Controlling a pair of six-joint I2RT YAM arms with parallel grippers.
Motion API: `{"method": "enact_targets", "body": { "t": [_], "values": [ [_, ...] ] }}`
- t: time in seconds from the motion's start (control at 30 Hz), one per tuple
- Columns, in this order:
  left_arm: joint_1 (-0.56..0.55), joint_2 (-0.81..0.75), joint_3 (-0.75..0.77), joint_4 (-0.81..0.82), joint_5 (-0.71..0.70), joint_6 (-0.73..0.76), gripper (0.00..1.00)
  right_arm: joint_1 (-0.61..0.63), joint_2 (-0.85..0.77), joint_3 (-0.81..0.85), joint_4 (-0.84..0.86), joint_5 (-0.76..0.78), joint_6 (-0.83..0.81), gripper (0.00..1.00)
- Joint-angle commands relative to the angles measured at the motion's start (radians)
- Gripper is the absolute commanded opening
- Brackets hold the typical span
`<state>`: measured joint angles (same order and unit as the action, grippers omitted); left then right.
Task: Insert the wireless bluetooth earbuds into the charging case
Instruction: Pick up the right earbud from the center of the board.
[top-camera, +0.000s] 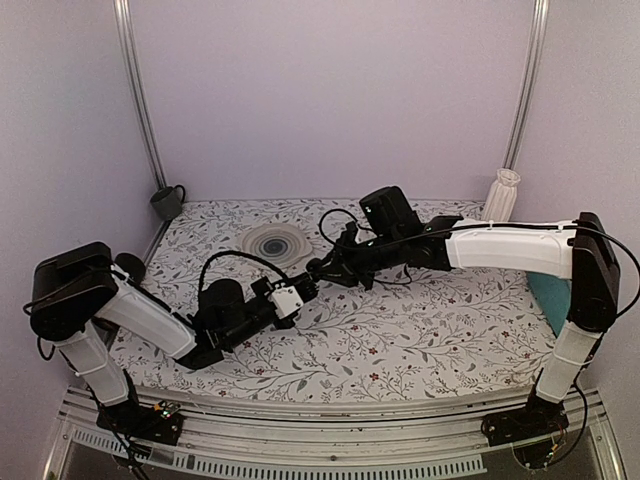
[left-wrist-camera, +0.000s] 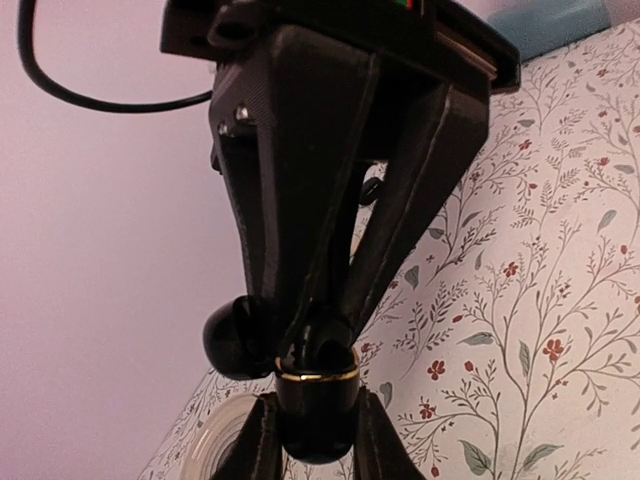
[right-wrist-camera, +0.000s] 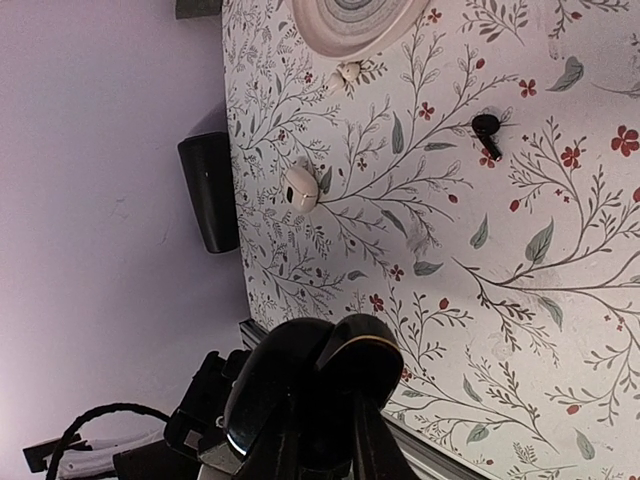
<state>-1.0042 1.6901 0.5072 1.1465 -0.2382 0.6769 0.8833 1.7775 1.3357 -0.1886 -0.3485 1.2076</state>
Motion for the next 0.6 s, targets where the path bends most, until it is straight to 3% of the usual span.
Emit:
{"method": "enact_targets", "body": {
  "t": [0.0, 0.57],
  "values": [
    [-0.013, 0.011, 0.028, 0.085, 0.147, -0.034, 0.00, 0.009, 0.002, 0.023, 0.042, 0.014, -0.013, 0.12],
    [0.018, 0.069, 0.029, 0.059, 0.156, -0.094, 0.00, -0.019, -0.021, -0.016, 0.040, 0.019, -0.025, 0.12]
  ]
}}
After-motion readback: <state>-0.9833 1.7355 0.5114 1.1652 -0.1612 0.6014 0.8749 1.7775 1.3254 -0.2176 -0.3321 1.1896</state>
